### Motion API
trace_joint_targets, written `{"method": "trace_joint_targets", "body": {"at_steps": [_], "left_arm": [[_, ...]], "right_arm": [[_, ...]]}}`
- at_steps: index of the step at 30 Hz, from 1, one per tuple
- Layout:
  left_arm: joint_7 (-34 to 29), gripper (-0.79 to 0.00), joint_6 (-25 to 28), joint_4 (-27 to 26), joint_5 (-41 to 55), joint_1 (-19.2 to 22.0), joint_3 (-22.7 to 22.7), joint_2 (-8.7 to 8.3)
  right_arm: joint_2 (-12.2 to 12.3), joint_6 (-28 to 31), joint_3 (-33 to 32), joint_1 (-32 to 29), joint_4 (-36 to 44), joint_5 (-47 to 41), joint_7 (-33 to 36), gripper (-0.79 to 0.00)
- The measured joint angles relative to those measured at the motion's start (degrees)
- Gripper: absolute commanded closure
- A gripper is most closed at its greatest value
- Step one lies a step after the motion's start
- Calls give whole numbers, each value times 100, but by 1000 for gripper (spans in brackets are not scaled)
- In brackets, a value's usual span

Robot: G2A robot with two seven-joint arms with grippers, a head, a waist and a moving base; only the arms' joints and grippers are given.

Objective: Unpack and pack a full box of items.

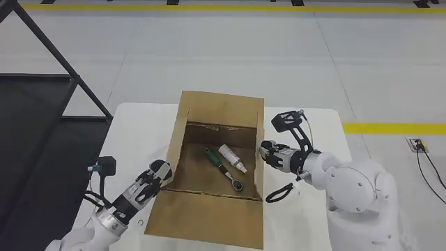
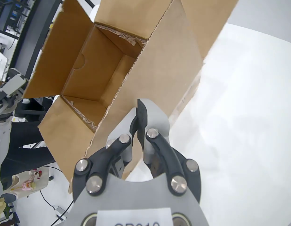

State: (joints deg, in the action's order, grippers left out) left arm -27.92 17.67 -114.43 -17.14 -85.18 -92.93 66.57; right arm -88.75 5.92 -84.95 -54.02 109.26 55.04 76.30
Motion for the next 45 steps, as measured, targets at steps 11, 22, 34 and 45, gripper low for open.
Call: {"method": "trace_joint_targets", "body": {"at_steps": [11,22,34,45], "left_arm": [[-265,0,-501,746,-204,950,811,32],[-450,0,-630,1342,-295,1459,1219,49],[-436,0,-705,1730,-242,1691,1422,61],[-235,-22,-551,1194,-23,1512,1189,28]], "right_arm": [[15,-100,728,198,-932,29,-889,0],[62,-137,1057,383,-1562,-48,-1084,0],[147,-212,1153,392,-1624,-76,-1101,0],[276,-334,607,231,-1143,-409,-1515,0]]}}
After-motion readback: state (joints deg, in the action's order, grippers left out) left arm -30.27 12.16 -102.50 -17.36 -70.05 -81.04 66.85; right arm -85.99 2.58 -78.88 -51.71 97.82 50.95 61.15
